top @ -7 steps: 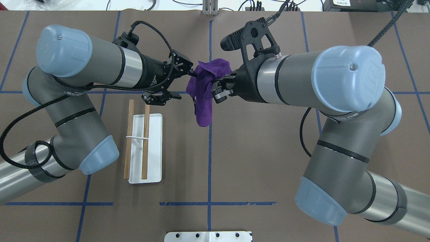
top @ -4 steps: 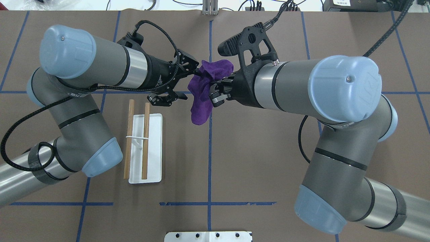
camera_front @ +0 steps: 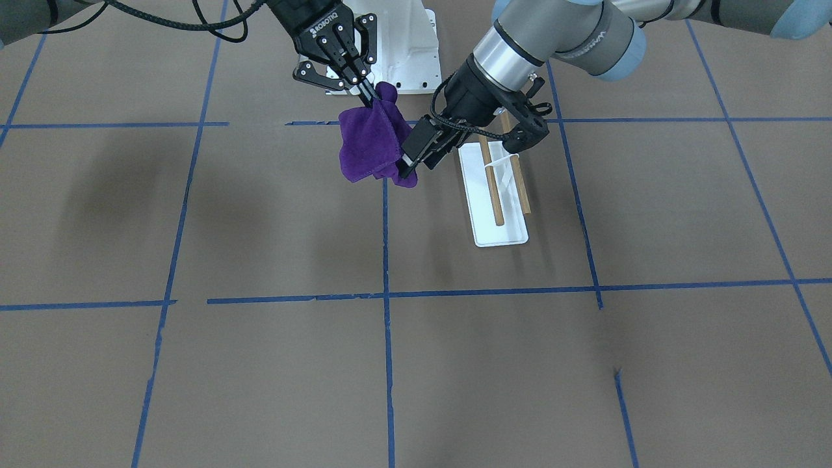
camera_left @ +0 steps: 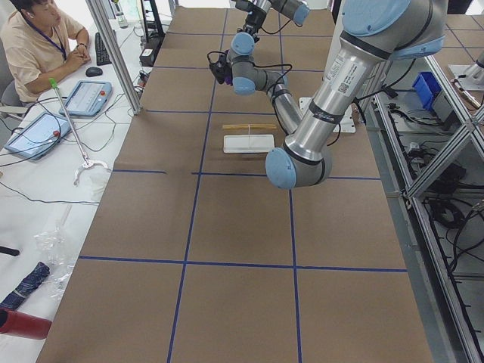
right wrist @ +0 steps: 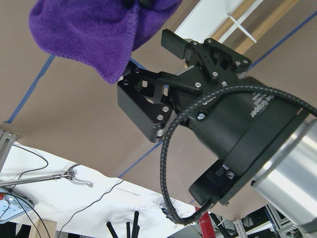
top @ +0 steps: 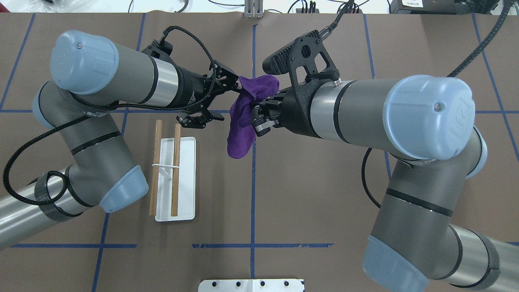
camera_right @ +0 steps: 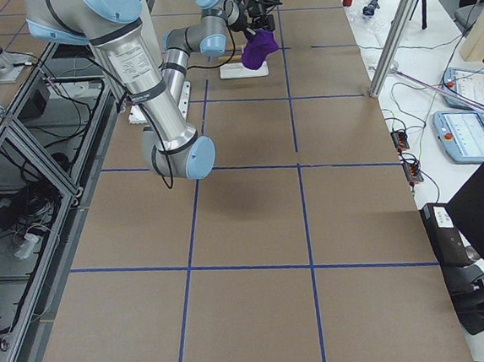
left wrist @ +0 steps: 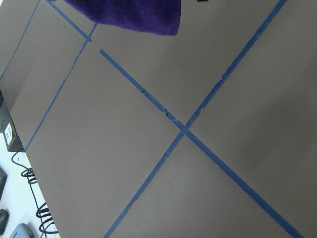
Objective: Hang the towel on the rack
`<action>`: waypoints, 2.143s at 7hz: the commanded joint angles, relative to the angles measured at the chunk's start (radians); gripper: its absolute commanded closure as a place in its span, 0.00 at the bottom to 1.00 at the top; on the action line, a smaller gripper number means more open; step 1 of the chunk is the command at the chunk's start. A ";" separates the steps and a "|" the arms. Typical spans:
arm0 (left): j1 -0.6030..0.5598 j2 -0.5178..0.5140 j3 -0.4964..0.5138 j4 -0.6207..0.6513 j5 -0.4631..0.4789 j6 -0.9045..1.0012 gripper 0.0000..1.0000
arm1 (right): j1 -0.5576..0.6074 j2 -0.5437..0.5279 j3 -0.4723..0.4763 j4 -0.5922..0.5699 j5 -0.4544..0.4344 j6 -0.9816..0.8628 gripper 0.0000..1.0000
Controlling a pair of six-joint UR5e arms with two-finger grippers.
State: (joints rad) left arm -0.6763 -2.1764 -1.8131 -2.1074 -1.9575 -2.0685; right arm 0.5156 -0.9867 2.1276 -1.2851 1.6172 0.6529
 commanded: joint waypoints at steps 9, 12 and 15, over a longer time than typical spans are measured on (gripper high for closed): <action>0.001 -0.010 -0.003 0.003 0.003 -0.048 1.00 | -0.028 -0.009 0.015 0.064 -0.036 -0.006 1.00; 0.001 -0.005 -0.003 0.003 0.005 -0.045 1.00 | -0.028 -0.026 0.015 0.064 -0.034 -0.033 1.00; -0.009 0.000 -0.006 0.004 0.021 -0.044 1.00 | -0.019 -0.053 0.014 0.015 0.113 -0.016 0.00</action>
State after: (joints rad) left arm -0.6832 -2.1786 -1.8183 -2.1036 -1.9482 -2.1125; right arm 0.4822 -1.0231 2.1413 -1.2384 1.6346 0.6310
